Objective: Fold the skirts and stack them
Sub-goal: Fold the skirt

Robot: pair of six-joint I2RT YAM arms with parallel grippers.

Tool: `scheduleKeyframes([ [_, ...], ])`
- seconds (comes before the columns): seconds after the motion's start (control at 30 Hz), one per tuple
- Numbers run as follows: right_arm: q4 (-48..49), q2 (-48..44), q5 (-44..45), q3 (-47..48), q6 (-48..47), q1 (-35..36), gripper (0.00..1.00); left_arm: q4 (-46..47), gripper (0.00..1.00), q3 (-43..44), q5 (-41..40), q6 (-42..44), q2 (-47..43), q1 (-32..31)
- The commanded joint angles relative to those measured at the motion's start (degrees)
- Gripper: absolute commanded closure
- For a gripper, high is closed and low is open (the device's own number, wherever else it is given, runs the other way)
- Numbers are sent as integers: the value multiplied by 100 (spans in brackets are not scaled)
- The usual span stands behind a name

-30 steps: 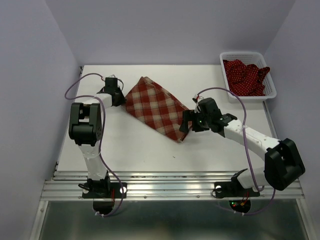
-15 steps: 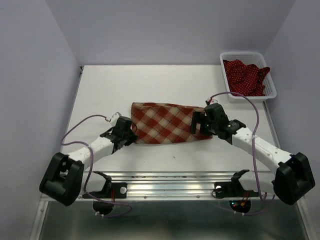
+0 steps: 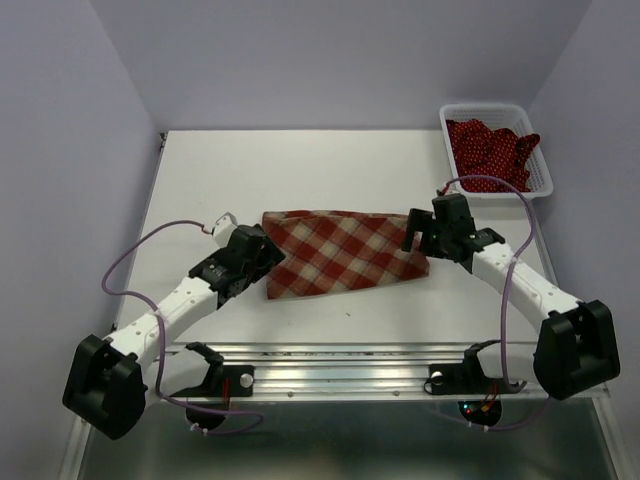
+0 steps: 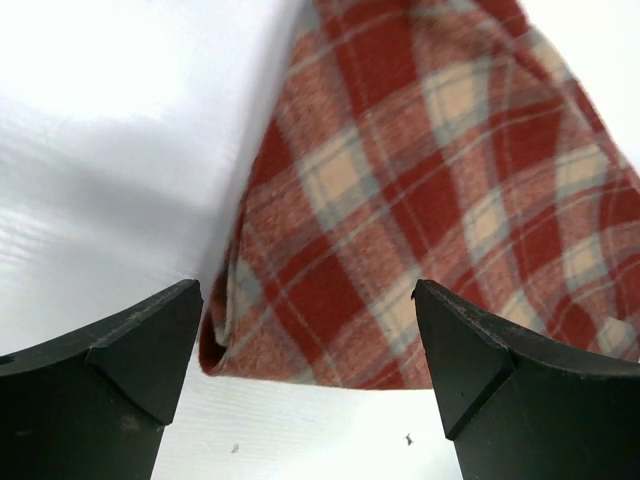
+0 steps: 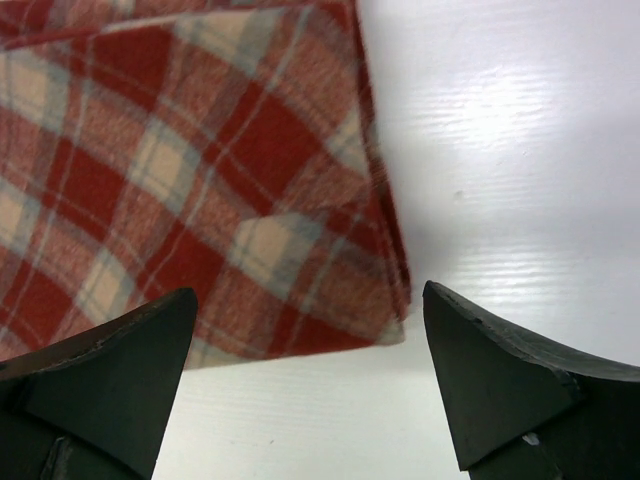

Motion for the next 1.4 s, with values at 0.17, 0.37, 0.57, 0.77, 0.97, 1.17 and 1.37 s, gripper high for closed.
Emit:
scheduleKeyframes([
  [0.17,337,581,-1894,351,-734,-1339,0,414,1,962,80,1356,1067,489],
  [0.37,601,1170,-2511,316,-849,-1463,0,1108,1,936,985,2112,1489,912],
  [0.57,821,1618,-2598,184,-621,-1586,0,1443,1,707,1426,2297,1841,1106],
  [0.77,935,1645,-2510,-246,-524,-1586,5,1583,1,514,1733,2306,2210,1106],
  [0.97,1181,1820,-2818,-475,-374,-1586,24,1724,17,382,1883,2315,2342,1106],
  [1.17,1322,2128,-3038,-589,-304,-1586,50,1715,44,391,2015,2377,2650,1097],
  [1.37,1436,2313,-3038,-607,-234,-1586,82,1777,58,391,2067,2315,2624,1071],
])
